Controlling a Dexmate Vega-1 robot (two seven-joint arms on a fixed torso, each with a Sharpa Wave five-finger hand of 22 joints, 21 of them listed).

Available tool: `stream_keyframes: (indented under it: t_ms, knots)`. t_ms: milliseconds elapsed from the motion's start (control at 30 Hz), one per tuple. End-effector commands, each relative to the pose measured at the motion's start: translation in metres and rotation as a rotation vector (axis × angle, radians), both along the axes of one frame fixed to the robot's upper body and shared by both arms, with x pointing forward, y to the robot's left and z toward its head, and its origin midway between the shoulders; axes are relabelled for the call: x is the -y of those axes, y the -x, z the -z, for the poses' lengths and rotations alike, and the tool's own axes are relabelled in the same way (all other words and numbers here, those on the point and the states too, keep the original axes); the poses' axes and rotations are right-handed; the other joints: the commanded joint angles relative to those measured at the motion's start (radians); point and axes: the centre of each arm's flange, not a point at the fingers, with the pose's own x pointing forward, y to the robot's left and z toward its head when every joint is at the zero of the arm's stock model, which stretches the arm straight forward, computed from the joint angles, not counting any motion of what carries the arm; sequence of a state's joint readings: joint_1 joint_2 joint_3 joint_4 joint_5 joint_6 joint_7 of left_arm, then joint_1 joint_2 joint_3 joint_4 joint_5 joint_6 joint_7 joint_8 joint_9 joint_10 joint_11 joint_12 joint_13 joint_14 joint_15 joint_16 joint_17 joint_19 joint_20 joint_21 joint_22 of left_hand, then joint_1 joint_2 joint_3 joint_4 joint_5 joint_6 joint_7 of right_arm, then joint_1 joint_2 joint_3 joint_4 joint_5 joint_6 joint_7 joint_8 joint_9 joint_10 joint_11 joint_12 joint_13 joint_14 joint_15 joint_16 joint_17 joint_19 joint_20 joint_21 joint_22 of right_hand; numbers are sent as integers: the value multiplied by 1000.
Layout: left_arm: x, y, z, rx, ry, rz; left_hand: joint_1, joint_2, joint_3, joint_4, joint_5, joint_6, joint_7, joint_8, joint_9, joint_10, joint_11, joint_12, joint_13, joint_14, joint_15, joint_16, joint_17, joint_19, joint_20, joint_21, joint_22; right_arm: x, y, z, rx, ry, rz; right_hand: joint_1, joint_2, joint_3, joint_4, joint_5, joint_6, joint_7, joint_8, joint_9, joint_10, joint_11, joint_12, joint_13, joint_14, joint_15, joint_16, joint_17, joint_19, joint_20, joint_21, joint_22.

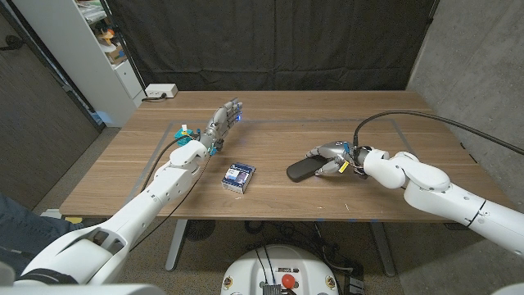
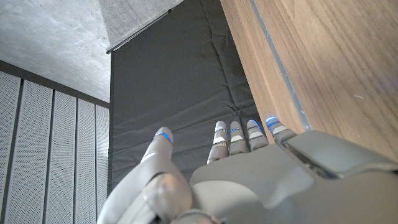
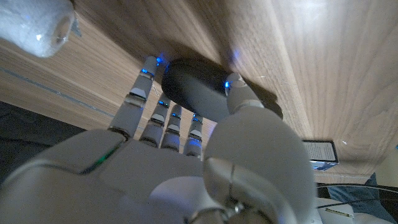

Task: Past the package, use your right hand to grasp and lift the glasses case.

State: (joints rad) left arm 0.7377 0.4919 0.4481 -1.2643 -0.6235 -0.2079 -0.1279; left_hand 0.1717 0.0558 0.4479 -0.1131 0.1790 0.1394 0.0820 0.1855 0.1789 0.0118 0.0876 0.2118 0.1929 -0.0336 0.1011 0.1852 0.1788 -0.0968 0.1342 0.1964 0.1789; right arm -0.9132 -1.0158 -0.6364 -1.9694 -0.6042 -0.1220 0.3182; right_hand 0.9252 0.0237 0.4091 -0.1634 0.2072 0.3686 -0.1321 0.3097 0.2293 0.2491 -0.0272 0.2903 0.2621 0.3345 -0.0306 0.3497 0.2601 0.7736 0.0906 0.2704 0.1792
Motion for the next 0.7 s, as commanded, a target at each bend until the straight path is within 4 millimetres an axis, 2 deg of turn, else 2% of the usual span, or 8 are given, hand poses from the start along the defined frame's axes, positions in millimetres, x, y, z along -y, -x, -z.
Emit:
stream_keyframes:
  t_ms: [33,100,167,200,333,467,700]
  knots:
    - [1,3,3,-5,5,-1,2,5,-1,1,0,6,1,3,2,6,4,4,6,-1,5,5,5,0,10,6,5,2,-1,6,73,-3,6,41,22,-1,-1,-7,81,-27,32,13,39,-17,18,10,23,-13,25,23,11,-9,-4,0]
    - [1,4,4,-4,5,1,2,5,-1,0,0,6,2,3,2,5,4,4,6,-1,5,5,5,0,11,6,5,2,0,7,91,-5,6,52,27,-5,0,-10,107,-33,42,18,57,-24,26,14,37,-20,39,33,23,-16,-2,1]
    - [2,4,4,-3,4,2,2,5,-1,0,0,6,1,3,2,5,4,4,6,0,5,5,5,0,11,6,5,3,0,7,105,-4,8,78,44,-12,1,-15,173,-41,72,31,111,-43,50,29,75,-29,75,58,47,-36,3,3]
    - [2,4,4,-2,5,3,2,5,-1,0,0,6,2,3,2,6,4,4,6,0,5,5,5,0,10,6,5,4,0,8,109,-5,7,93,46,-23,0,-20,224,-47,96,42,141,-44,66,42,89,-36,96,77,58,-46,5,4]
    - [3,4,4,1,5,5,2,5,-1,0,0,6,2,3,2,5,4,4,6,-1,5,5,5,0,11,6,5,5,0,9,118,-3,4,134,68,-46,3,-27,318,-53,148,75,219,-58,123,87,141,-57,162,142,88,-72,14,7]
    - [4,5,4,2,4,6,2,5,-1,0,0,6,1,3,2,6,4,4,6,-1,5,4,5,0,11,6,5,6,0,9,116,-8,2,154,78,-62,5,-30,352,-43,175,98,248,-73,156,118,181,-67,206,186,115,-89,26,10]
    - [4,6,3,4,5,5,2,5,-2,0,0,7,2,3,2,6,4,4,6,0,5,5,5,0,11,6,5,7,1,7,126,-20,-8,170,85,-66,3,-30,358,-43,185,113,250,-72,170,137,185,-71,219,209,124,-99,32,11]
